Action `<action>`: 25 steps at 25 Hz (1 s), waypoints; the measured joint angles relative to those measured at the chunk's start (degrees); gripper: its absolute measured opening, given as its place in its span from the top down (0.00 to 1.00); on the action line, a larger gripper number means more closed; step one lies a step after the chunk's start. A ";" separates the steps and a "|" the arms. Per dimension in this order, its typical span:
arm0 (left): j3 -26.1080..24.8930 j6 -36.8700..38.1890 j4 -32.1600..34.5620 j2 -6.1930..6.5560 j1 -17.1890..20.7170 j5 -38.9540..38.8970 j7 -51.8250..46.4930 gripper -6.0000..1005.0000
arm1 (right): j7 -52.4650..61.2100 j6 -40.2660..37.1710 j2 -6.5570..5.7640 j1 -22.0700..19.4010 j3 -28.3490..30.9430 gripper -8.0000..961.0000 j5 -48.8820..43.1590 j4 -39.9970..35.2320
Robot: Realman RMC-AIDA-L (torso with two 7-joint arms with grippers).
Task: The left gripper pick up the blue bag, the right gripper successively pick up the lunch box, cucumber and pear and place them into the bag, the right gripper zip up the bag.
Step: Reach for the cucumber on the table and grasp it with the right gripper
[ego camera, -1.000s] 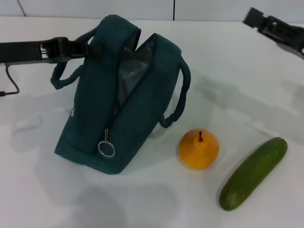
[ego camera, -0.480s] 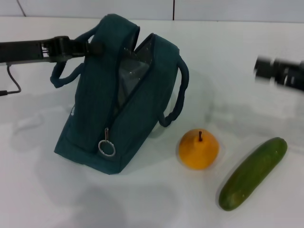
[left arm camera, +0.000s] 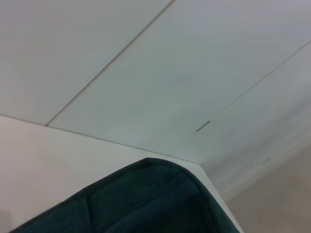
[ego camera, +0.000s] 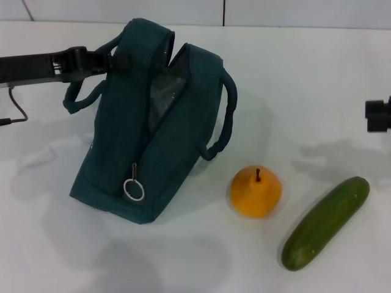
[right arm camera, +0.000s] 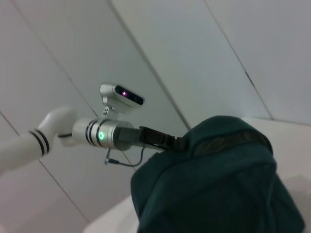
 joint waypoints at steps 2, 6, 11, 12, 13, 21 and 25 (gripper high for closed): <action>0.03 -0.07 0.00 -0.21 -0.25 0.05 0.00 0.92 | 0.14 -1.35 0.49 0.32 -0.02 0.57 -2.10 -4.64; 0.09 -0.22 0.01 -0.84 -0.61 0.29 0.13 0.92 | 0.26 -2.96 1.25 2.81 0.01 0.57 -7.18 -10.11; -0.13 -2.02 0.01 -2.21 -0.61 -0.19 0.26 0.92 | 0.16 -5.30 2.04 6.76 -0.78 0.51 -13.50 -14.12; -0.23 -2.28 0.01 -2.40 -0.61 -0.23 0.27 0.92 | 0.03 -6.03 2.28 7.14 -0.88 0.49 -14.63 -15.14; -0.44 -2.83 0.01 -2.70 -0.56 -0.29 0.28 0.92 | -0.24 -6.78 2.52 7.51 -1.01 0.47 -16.12 -16.36; -1.56 -4.28 -2.21 -3.61 -0.24 -1.20 0.29 0.92 | -3.44 -10.98 3.01 10.32 -1.67 0.18 -23.84 -21.46; -1.57 -4.35 -2.70 -3.92 -0.39 -1.74 0.31 0.92 | -4.26 -11.86 3.61 11.65 -4.51 0.11 -28.22 -21.42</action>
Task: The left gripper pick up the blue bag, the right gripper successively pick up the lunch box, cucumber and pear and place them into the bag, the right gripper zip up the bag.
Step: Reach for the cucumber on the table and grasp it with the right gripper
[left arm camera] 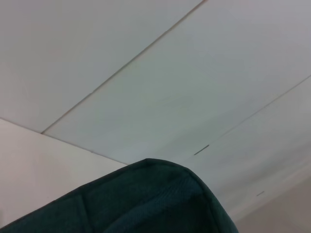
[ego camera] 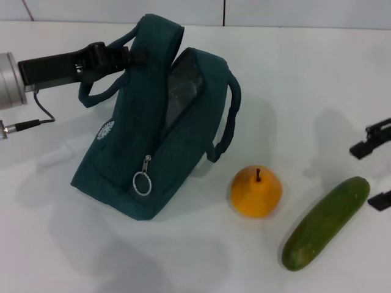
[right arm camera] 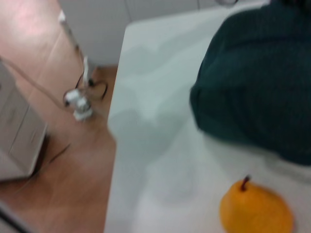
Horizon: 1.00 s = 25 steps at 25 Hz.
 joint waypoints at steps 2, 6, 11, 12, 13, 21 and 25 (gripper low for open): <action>0.00 -0.02 -0.18 -0.04 -0.10 -0.48 0.01 0.92 | -0.29 0.32 0.69 0.29 -1.95 0.07 -1.84 -0.20; 0.00 -0.02 -0.19 -0.08 -0.02 -1.03 0.02 0.92 | -0.77 1.85 2.06 0.97 -5.05 0.07 -5.81 -0.24; 0.00 -0.02 -0.19 -0.13 0.39 -1.50 0.04 0.92 | -1.39 2.95 3.45 1.55 -7.41 0.08 -9.82 -0.81; 0.00 -0.02 -0.19 -0.18 0.45 -1.50 0.05 0.92 | -1.47 3.29 3.62 1.60 -8.05 0.08 -10.16 -0.93; 0.00 -0.02 -0.19 -0.19 0.46 -1.50 0.05 0.92 | -1.58 3.68 3.78 1.64 -8.74 0.08 -10.47 -1.04; 0.00 -0.02 -0.19 -0.30 0.53 -1.50 0.05 0.92 | -4.14 10.14 4.99 1.87 -14.88 0.08 -12.52 -1.18; 0.01 -0.02 -0.19 -0.46 0.54 -1.50 0.05 0.92 | -5.73 10.77 6.21 2.68 -16.37 0.08 -14.46 -0.65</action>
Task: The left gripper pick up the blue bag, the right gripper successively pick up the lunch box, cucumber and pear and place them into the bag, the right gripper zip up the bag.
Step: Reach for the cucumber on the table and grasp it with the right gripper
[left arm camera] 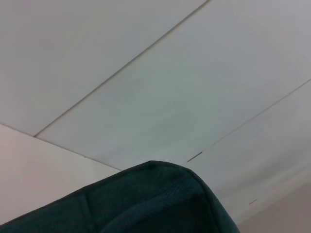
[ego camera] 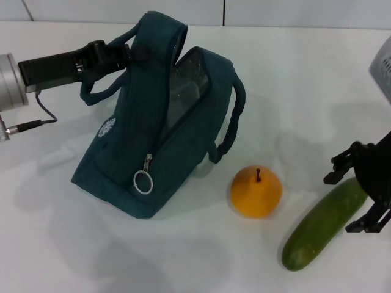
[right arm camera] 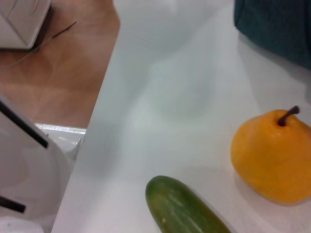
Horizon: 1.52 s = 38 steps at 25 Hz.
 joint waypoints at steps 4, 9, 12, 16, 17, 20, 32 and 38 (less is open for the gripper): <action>0.00 0.00 0.00 0.00 0.09 0.00 0.00 0.92 | -0.61 0.26 1.35 0.78 -1.71 0.08 -1.90 0.06; 0.00 0.00 0.00 0.01 0.09 0.01 0.00 0.92 | -0.65 1.46 1.73 1.38 -4.66 0.08 -3.02 0.32; 0.00 0.00 0.00 -0.05 0.08 0.01 0.00 0.92 | -0.59 2.11 1.81 1.40 -6.34 0.08 -3.09 0.40; 0.00 0.01 -0.03 -0.07 0.18 0.01 0.00 0.92 | -0.25 2.40 1.85 1.40 -8.70 0.08 -3.12 0.45; 0.00 0.00 -0.05 -0.07 0.23 0.01 0.00 0.92 | -0.20 2.48 1.88 1.39 -9.19 0.08 -3.14 0.47; 0.00 0.00 -0.06 -0.14 0.38 0.01 0.00 0.92 | -0.09 2.98 2.02 1.26 -10.31 0.08 -3.18 0.50; 0.00 0.08 -0.09 -0.16 0.59 0.01 0.09 0.92 | 1.79 4.04 2.14 1.18 -12.94 0.08 -4.86 0.76; 0.00 0.05 -0.23 -0.11 0.68 0.01 0.10 0.92 | 3.32 4.94 2.14 1.53 -14.76 0.08 -5.04 0.95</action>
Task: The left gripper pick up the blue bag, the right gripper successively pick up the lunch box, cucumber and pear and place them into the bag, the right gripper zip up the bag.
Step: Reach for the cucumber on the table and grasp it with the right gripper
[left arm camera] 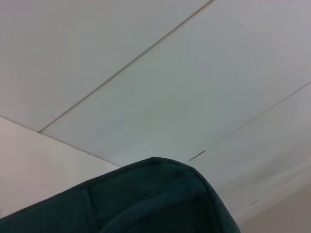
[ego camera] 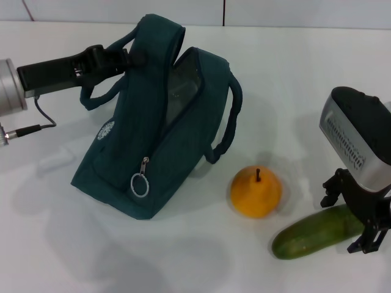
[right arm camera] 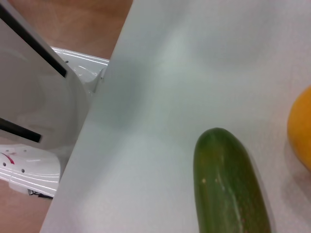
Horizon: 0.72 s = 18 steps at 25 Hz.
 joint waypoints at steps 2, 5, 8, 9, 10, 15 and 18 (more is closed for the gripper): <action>0.00 -0.01 -0.25 0.01 -0.03 0.00 0.00 0.92 | 0.14 0.04 0.00 0.10 -0.02 0.08 0.00 -0.01; 0.13 0.00 -0.47 0.03 -0.25 0.00 0.00 0.92 | 0.29 0.18 0.00 0.20 -0.03 0.08 -0.01 -0.12; 0.31 0.03 -0.59 0.04 -0.28 0.00 0.00 0.92 | 0.73 0.53 0.00 0.48 -0.08 0.08 -0.27 0.00; 0.25 0.03 -0.59 0.06 -0.29 0.00 0.00 0.92 | 0.90 0.62 0.00 0.59 -0.09 0.08 -0.47 0.07; 0.20 0.03 -0.59 0.08 -0.29 0.00 -0.01 0.92 | 0.98 0.66 0.02 0.61 -0.10 0.09 -0.66 0.11; 0.06 0.05 -0.59 0.14 -0.21 0.00 -0.02 0.92 | 2.30 0.75 0.13 1.03 -2.31 0.18 -1.59 0.15; 0.07 0.05 -0.59 0.13 -0.31 0.00 -0.02 0.92 | 3.19 1.34 0.22 1.27 -4.52 0.26 -2.87 0.17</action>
